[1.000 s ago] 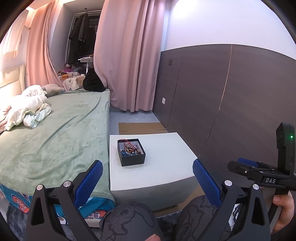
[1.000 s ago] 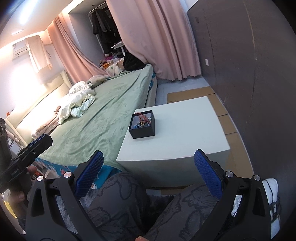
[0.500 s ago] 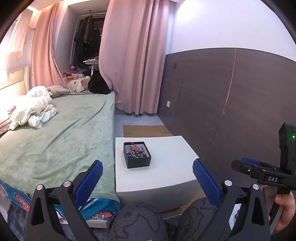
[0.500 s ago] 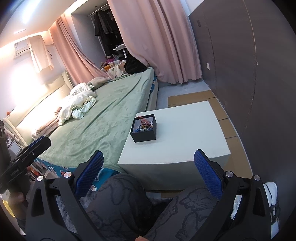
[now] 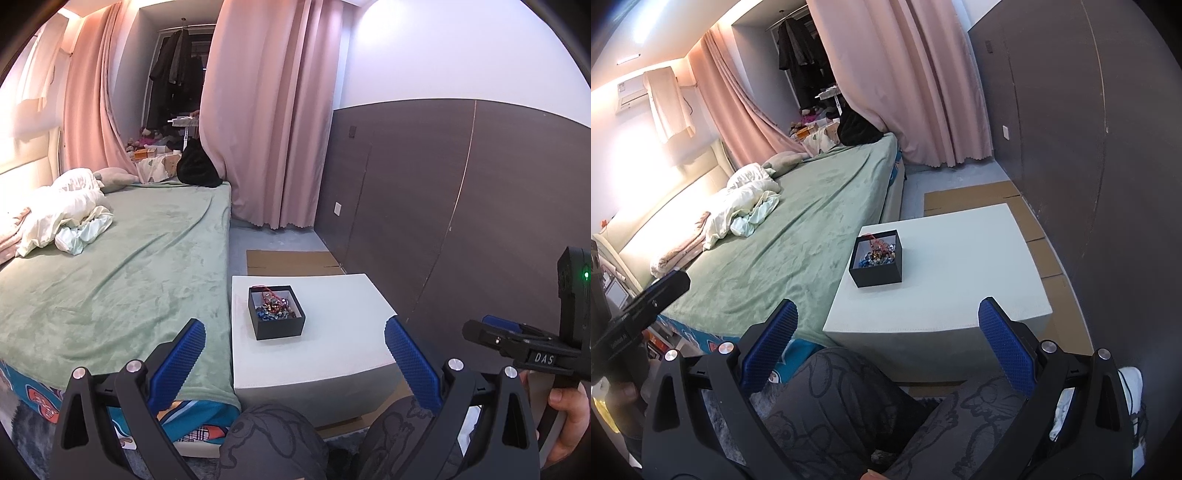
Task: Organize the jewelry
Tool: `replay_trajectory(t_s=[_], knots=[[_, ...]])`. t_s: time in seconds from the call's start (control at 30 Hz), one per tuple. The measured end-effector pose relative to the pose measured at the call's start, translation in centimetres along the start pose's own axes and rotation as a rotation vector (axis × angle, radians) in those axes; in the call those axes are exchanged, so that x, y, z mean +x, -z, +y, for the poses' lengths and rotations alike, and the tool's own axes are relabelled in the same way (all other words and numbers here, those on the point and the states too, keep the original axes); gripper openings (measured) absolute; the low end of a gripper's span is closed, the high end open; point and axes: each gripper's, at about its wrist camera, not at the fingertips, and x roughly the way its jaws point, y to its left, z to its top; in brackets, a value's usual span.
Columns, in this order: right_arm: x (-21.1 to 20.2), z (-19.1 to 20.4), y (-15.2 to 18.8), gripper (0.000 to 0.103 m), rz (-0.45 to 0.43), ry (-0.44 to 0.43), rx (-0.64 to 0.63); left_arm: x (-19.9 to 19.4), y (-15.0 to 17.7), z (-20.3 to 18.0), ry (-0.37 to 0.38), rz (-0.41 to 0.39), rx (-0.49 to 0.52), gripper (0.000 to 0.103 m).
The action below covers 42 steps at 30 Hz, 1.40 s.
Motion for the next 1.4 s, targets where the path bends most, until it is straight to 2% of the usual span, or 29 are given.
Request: replay_trajectory(t_s=[1.4], knots=[[1.04, -0.39, 0.62, 0.098, 0.012, 0.010, 0.009, 0.47, -0.09, 0.05, -0.014, -0.013, -0.007, 0.095]])
